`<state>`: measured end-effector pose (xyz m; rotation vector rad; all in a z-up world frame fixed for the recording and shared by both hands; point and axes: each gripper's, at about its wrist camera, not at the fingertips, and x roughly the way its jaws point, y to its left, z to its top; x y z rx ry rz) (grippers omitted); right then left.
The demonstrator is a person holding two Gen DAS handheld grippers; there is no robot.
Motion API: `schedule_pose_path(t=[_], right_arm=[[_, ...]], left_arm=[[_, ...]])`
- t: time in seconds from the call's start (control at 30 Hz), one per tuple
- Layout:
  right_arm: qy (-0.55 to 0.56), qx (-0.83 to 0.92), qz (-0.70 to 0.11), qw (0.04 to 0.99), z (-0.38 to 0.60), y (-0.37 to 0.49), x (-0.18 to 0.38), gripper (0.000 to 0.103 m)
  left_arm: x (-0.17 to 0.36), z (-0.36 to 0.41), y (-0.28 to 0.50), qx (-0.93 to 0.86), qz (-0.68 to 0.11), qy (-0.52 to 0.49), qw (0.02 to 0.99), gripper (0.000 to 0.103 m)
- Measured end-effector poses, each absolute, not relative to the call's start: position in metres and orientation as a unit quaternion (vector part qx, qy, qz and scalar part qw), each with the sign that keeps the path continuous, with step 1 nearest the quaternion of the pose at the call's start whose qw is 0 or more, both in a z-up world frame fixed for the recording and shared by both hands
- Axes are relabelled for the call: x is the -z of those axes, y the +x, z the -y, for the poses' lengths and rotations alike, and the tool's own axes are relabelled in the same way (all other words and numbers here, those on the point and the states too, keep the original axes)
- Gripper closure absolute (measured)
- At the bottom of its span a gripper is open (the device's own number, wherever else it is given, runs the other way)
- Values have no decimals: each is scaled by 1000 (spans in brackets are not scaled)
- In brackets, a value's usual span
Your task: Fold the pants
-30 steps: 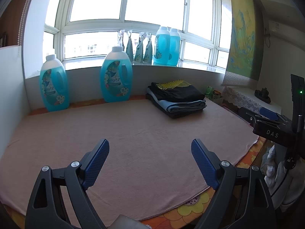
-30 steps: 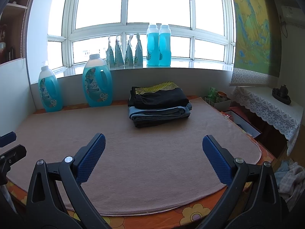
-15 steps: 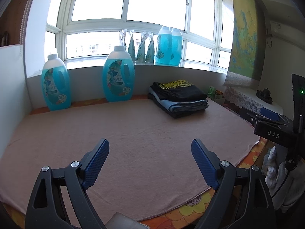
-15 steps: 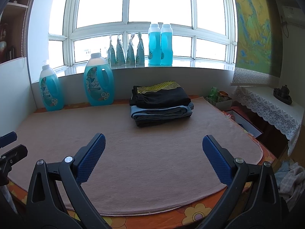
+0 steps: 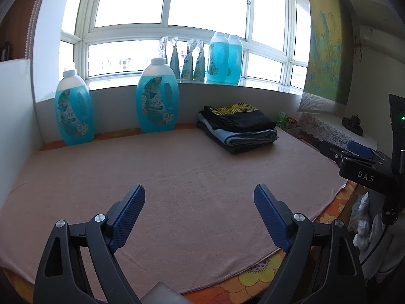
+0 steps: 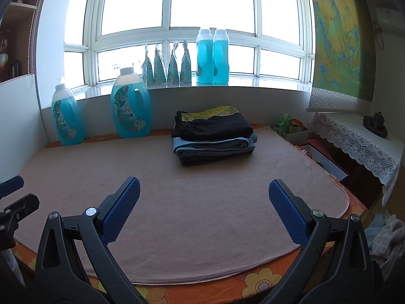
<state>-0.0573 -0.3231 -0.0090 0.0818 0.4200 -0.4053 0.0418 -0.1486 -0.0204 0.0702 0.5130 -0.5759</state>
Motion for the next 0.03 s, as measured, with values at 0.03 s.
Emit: schedule_pose_path(t=[0.03], right_arm=[[42,199,-208,957,324,-57,10,0]], left_arm=[[20,148,42,275,-252,37,927,15]])
